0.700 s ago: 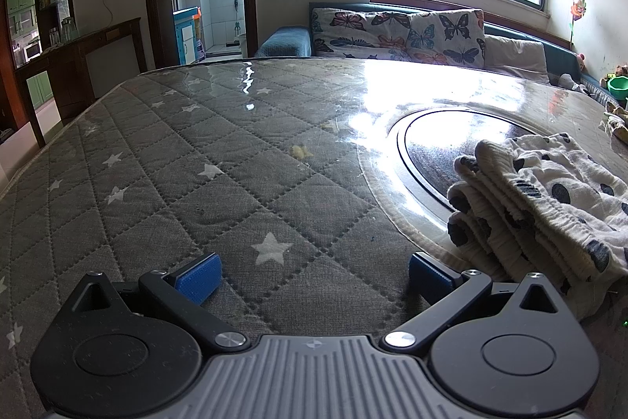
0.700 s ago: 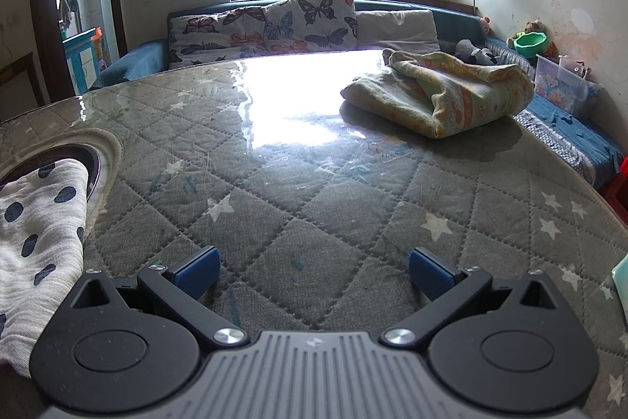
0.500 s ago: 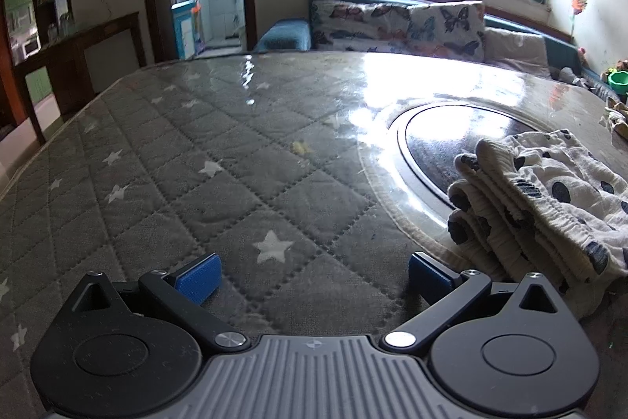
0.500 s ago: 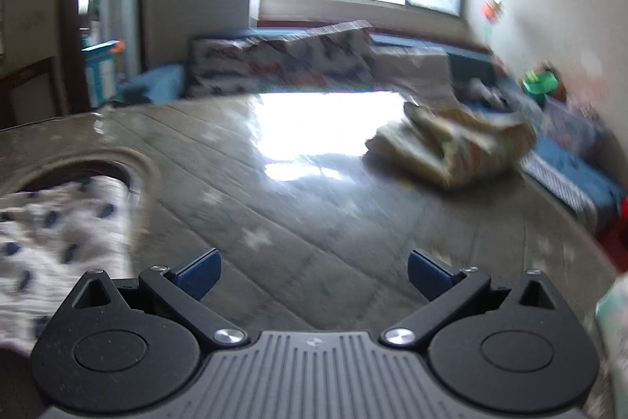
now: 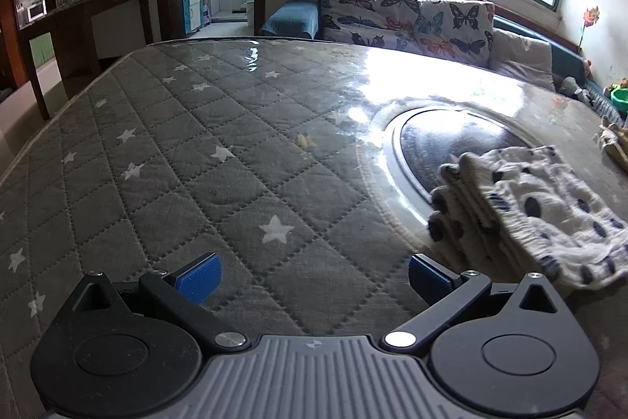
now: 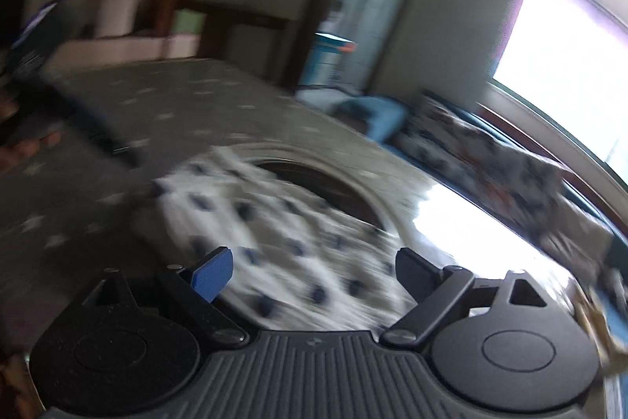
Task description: Fold clothes
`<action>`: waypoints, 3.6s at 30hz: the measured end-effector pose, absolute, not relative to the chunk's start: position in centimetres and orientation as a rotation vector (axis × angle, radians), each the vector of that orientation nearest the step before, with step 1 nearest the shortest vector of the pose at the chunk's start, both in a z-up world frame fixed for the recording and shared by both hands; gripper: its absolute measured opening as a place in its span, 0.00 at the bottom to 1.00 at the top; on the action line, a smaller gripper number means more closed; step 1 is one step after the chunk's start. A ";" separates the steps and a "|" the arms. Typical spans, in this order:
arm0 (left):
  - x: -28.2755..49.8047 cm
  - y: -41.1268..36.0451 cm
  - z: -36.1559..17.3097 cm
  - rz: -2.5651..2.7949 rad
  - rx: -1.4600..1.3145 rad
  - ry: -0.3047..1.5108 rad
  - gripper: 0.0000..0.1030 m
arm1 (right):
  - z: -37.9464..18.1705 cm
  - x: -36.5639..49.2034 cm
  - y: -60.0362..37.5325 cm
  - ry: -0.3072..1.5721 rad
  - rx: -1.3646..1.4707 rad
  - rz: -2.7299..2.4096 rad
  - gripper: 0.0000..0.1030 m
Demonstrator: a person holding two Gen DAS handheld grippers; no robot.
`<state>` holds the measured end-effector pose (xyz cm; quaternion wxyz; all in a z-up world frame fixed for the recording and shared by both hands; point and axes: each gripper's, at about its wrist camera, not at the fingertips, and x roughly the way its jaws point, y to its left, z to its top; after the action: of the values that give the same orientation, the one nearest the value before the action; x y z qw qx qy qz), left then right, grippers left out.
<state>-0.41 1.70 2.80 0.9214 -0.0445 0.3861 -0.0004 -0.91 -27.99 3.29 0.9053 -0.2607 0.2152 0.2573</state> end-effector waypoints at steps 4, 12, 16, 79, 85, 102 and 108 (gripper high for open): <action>-0.5 1.3 3.4 -0.013 -0.134 0.808 1.00 | 2.3 -2.2 -24.6 0.414 -0.671 0.617 0.79; 0.0 1.1 4.2 -0.045 -0.229 0.862 1.00 | -0.4 -2.6 -20.3 0.412 -0.844 0.712 0.62; 0.0 0.4 4.5 -0.062 -0.256 0.879 1.00 | -1.8 -2.5 -19.3 0.406 -0.920 0.729 0.58; 2.0 -0.7 -0.9 -0.211 -1.094 0.971 0.45 | 2.7 2.1 -30.2 0.605 -0.173 0.764 0.15; 1.9 -1.9 0.0 -0.191 -1.016 0.969 0.43 | 3.1 4.7 -35.1 0.613 -0.085 0.548 0.30; 2.1 -6.2 2.7 -0.159 -0.642 0.924 0.40 | -1.6 11.9 -39.8 0.711 0.137 0.335 0.40; 2.4 -7.1 2.8 -0.156 -0.577 0.919 0.38 | -1.8 11.7 -39.8 0.719 0.169 0.362 0.39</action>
<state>2.41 -7.14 2.81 0.8534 -0.2743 0.4369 -0.0742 11.70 -39.85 -1.84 0.9166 0.0822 0.3497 0.1757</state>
